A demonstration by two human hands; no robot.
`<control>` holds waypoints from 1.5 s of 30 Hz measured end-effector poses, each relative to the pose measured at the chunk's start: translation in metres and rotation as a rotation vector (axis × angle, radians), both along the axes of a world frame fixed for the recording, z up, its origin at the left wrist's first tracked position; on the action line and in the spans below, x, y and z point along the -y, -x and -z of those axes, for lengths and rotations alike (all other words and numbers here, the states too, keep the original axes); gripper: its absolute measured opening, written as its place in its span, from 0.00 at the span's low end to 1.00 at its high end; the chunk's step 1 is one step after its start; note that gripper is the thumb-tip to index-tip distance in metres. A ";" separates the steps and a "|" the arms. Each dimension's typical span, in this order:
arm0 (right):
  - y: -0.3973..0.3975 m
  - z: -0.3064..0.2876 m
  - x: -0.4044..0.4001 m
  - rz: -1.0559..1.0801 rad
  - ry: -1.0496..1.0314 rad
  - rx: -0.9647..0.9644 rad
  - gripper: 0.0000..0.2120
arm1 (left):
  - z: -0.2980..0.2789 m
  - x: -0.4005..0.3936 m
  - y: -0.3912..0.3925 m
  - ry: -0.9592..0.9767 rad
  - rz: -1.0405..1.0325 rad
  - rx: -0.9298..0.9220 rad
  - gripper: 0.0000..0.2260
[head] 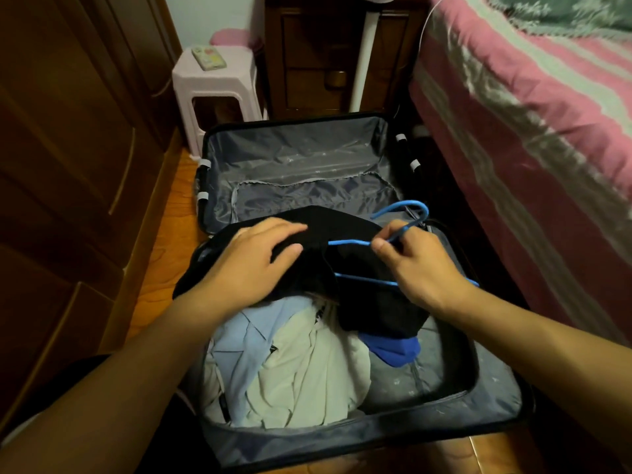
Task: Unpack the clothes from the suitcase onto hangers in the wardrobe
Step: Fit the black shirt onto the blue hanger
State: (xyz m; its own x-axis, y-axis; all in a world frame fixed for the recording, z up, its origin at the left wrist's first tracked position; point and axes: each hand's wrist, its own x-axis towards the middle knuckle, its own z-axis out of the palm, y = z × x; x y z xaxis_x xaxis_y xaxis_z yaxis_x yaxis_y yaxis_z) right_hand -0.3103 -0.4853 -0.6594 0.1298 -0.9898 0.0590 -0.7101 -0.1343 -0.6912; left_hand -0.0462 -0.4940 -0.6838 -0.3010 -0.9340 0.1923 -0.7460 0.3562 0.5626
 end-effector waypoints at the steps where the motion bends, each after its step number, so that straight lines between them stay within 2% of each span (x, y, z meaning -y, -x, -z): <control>1: 0.001 -0.002 0.000 0.004 0.000 0.011 0.06 | 0.001 -0.001 -0.003 -0.007 -0.006 0.074 0.17; 4: -0.003 -0.002 -0.002 -0.013 -0.021 0.014 0.07 | 0.001 -0.009 0.002 0.071 0.080 0.075 0.20; 7: -0.013 -0.002 -0.007 -0.070 -0.042 0.052 0.07 | 0.001 -0.016 0.017 0.190 0.135 0.003 0.14; 11: -0.023 0.001 -0.012 -0.210 -0.004 0.016 0.04 | -0.001 -0.029 0.039 0.170 0.151 -0.013 0.18; 13: -0.024 0.003 -0.007 -0.185 0.102 0.006 0.03 | 0.001 -0.028 0.038 0.188 0.073 -0.003 0.18; 16: -0.018 0.002 -0.001 -0.050 0.332 -0.039 0.05 | 0.002 -0.018 0.025 0.122 -0.166 -0.055 0.14; 19: -0.011 0.016 -0.010 -0.115 0.389 -0.237 0.02 | 0.000 -0.012 0.015 -0.005 -0.337 -0.155 0.14; 21: -0.011 0.032 -0.020 -0.300 0.212 -0.336 0.08 | -0.001 -0.013 0.013 -0.046 -0.358 -0.238 0.13; 23: -0.012 0.048 -0.028 -0.464 0.036 -0.450 0.21 | -0.004 -0.014 0.012 -0.051 -0.348 -0.313 0.12; 25: -0.013 0.056 -0.029 -0.509 -0.009 -0.544 0.31 | -0.009 -0.016 0.015 -0.044 -0.321 -0.380 0.11; 27: -0.015 0.058 -0.025 -0.494 0.026 -0.547 0.34 | -0.015 -0.018 0.017 -0.033 -0.297 -0.410 0.10; 31: -0.020 0.052 -0.018 -0.387 0.137 -0.415 0.32 | -0.018 -0.024 0.018 -0.044 -0.268 -0.427 0.11; 35: -0.031 0.044 -0.017 -0.386 0.075 -0.210 0.29 | -0.019 -0.030 0.018 -0.096 -0.201 -0.456 0.12; 37: -0.036 0.042 -0.017 -0.403 0.061 -0.133 0.20 | -0.021 -0.035 0.024 -0.100 -0.132 -0.459 0.13; 39: -0.040 0.039 -0.017 -0.366 0.154 -0.066 0.08 | -0.022 -0.035 0.027 -0.063 -0.114 -0.479 0.11; 41: -0.045 0.034 -0.020 -0.346 0.221 -0.057 0.05 | -0.020 -0.029 0.019 -0.012 -0.203 -0.560 0.12; 43: -0.045 0.031 -0.024 -0.388 0.090 -0.030 0.05 | -0.014 -0.019 0.006 -0.005 -0.275 -0.630 0.10; 44: -0.041 0.032 -0.023 -0.417 -0.028 -0.068 0.05 | -0.012 -0.016 0.002 -0.010 -0.292 -0.643 0.09; 45: -0.032 0.036 -0.020 -0.459 -0.105 -0.204 0.07 | -0.011 -0.015 -0.004 -0.008 -0.311 -0.657 0.10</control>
State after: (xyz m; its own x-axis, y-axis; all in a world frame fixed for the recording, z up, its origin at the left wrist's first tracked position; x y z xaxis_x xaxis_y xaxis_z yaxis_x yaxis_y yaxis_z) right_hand -0.2782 -0.4657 -0.6952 0.5511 -0.8272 -0.1099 -0.7161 -0.4012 -0.5712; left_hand -0.0426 -0.4792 -0.6723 0.1537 -0.9599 0.2346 -0.3188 0.1766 0.9312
